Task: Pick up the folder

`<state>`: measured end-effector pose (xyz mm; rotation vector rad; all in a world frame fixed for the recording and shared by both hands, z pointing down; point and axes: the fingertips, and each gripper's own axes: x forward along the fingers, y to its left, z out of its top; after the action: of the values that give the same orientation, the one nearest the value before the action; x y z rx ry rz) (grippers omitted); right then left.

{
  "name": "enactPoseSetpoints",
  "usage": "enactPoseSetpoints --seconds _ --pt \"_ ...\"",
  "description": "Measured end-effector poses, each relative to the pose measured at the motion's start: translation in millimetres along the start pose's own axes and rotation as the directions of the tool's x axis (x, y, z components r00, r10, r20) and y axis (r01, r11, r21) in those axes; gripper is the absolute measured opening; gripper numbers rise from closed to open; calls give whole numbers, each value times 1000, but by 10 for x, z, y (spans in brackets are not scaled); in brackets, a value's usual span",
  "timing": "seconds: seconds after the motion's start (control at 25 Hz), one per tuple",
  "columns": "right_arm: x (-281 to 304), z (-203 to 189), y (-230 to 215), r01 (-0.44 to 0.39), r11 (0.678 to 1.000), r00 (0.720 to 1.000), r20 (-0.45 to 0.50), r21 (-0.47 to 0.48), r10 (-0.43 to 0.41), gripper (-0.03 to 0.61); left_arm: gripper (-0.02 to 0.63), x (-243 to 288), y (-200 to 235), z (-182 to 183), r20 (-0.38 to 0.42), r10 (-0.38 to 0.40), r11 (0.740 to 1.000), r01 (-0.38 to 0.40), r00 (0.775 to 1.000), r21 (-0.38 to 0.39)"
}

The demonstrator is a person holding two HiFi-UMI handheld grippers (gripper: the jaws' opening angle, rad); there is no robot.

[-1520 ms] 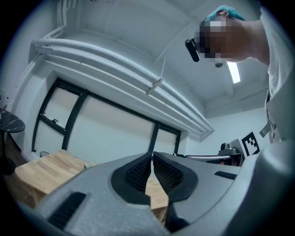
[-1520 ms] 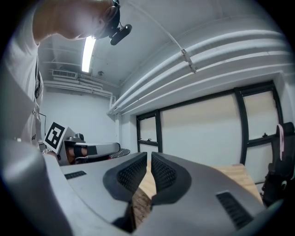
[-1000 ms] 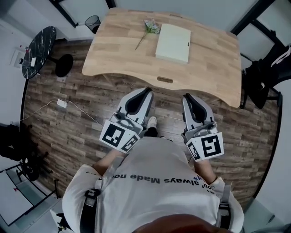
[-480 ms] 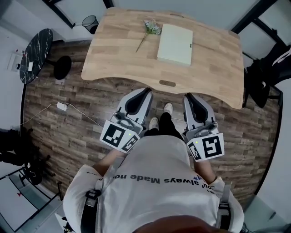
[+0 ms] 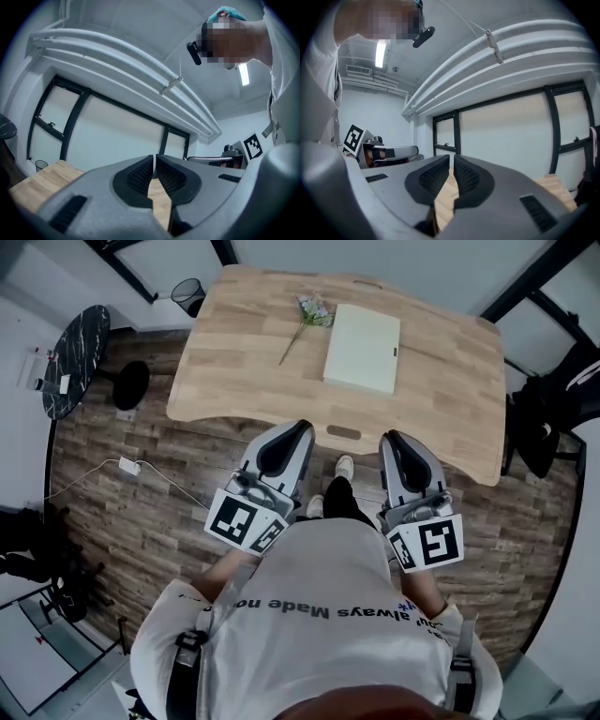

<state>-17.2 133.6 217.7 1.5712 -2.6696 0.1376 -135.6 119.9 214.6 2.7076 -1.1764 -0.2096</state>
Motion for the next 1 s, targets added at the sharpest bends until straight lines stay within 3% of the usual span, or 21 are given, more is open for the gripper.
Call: enactPoseSetpoints --seconds 1.0 --pt "803 109 -1836 -11 1000 1000 0 23 11 31 20 1996 230 -66 -28 13 1000 -12 1000 13"
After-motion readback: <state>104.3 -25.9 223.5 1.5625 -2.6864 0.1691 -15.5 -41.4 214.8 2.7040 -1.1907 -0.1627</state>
